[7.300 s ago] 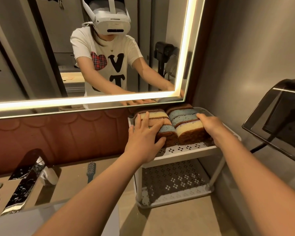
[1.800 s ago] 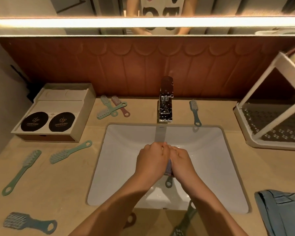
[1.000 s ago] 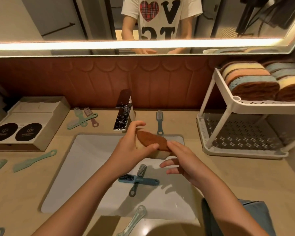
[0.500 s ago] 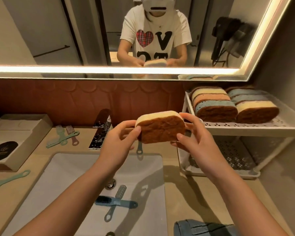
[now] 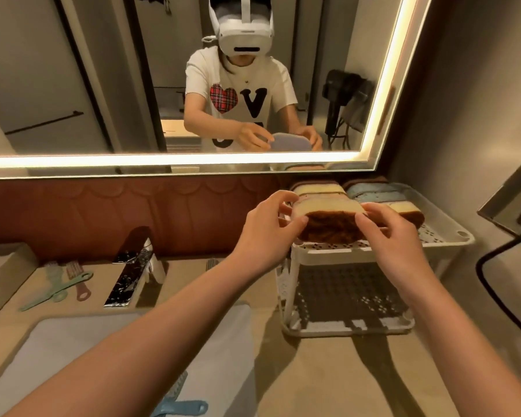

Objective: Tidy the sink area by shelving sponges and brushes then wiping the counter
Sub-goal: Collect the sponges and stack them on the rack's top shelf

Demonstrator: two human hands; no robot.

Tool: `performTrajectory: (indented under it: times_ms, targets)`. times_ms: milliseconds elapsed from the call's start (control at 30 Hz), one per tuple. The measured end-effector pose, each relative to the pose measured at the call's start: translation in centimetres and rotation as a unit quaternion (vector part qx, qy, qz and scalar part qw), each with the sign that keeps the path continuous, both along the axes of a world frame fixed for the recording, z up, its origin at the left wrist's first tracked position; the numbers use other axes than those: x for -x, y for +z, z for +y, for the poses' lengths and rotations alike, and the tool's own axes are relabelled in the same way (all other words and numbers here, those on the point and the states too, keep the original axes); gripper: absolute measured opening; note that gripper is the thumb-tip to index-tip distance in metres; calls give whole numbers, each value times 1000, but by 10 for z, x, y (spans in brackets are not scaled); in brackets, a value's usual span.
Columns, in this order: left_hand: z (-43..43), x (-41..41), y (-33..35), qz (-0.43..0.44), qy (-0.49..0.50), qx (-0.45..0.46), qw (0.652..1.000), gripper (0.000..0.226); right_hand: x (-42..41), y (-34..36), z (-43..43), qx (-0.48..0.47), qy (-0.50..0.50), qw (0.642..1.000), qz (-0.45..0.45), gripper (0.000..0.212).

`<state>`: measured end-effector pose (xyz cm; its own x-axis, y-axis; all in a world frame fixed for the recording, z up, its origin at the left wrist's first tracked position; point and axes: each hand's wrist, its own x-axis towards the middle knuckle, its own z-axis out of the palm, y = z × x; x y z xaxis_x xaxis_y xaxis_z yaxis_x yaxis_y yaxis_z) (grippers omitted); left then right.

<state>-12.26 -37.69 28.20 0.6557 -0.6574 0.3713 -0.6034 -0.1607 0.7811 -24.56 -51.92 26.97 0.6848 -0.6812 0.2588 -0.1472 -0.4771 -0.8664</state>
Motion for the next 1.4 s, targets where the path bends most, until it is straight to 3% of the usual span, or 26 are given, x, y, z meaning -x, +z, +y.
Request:
performTrajectory:
  times_ms: [167, 433, 567, 867, 967, 1133, 1267, 1400]
  targets:
    - [-25, 9, -6, 12, -19, -37, 999, 39, 5, -10, -17, 10, -53, 999, -1, 31]
    - [-25, 6, -16, -119, -10, -119, 986, 26, -5, -14, -24, 46, -58, 995, 69, 13]
    - [-23, 3, -20, -141, -10, -155, 978, 34, -8, -12, -26, 62, -57, 990, 111, 9]
    - [-25, 2, -21, -214, -3, -272, 938, 42, -12, -17, -26, 98, -103, 981, 128, 23]
    - [-20, -4, -19, -159, -26, -276, 948, 43, -13, -17, -22, 135, -132, 971, 149, 28]
    - [0, -5, -15, -41, -63, -169, 983, 36, -11, -16, -5, 187, -151, 965, 105, 30]
    - [28, -4, -9, 3, -85, -130, 988, 26, -18, -9, 27, 161, -81, 983, 36, 19]
    - [74, -14, -13, 47, -126, -166, 977, 24, -31, -13, 78, 125, 12, 991, 43, 7]
